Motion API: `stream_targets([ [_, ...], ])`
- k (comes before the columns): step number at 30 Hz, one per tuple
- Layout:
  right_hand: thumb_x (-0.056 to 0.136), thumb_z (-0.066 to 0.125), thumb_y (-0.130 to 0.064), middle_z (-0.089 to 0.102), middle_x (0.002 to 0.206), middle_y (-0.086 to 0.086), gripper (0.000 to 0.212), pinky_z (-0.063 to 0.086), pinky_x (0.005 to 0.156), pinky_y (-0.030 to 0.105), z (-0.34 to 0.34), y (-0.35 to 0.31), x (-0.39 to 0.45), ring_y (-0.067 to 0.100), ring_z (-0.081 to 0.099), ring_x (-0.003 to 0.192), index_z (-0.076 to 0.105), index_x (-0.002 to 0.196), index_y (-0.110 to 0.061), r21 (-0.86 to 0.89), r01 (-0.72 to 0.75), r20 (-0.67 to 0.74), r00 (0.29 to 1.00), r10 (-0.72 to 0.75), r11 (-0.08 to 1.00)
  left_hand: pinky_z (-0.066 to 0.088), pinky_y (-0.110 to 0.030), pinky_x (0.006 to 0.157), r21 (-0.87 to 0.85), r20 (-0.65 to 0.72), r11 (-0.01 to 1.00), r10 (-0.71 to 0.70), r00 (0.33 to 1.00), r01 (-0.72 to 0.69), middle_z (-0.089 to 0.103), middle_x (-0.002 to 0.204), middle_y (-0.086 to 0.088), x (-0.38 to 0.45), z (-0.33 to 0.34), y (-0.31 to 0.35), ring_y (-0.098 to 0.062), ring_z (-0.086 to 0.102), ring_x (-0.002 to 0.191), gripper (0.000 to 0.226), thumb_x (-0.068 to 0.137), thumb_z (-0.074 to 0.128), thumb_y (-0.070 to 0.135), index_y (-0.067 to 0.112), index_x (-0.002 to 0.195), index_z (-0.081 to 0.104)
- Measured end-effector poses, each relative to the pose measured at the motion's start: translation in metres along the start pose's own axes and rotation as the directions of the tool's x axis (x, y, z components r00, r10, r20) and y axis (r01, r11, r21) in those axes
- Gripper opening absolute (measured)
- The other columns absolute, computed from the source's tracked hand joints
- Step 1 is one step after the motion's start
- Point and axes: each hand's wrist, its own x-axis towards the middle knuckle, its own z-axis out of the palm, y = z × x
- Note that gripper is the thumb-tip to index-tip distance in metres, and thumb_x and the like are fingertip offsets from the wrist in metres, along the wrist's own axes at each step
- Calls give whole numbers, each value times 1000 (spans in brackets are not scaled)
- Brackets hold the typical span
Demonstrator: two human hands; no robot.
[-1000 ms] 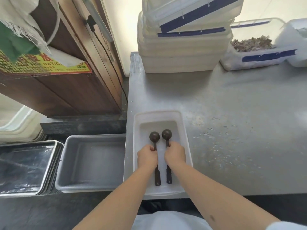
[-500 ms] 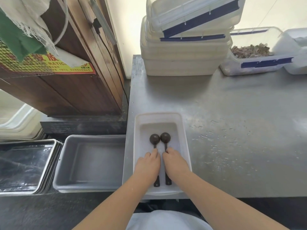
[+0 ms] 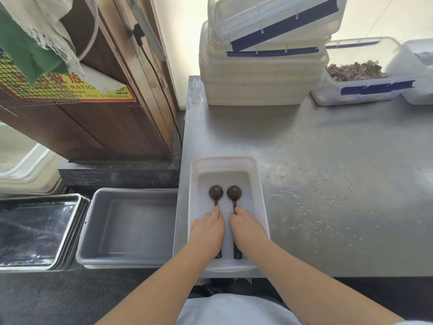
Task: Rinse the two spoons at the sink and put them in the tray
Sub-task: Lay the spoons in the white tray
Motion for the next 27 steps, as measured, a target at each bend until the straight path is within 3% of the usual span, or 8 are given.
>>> stream_targets([
  [21, 88, 56, 2, 45, 127, 11, 31, 48, 96, 35, -4, -5, -1, 25, 52, 108, 57, 118, -8, 60, -60, 37, 998, 58, 996, 50, -42, 90, -67, -49, 998, -4, 999, 1, 15, 157, -15, -6, -4, 2, -30, 44, 121, 69, 79, 68, 7, 9, 139, 33],
  [27, 88, 58, -2, 43, 128, 11, 34, 49, 89, 33, -9, -9, -7, 24, 55, 103, 54, 121, -9, 105, -71, 36, 997, 68, 992, 39, -41, 107, -136, -93, 990, 30, 995, -43, 13, 159, -19, -14, -8, 0, -32, 28, 139, 70, 85, 64, 18, 9, 144, 27],
])
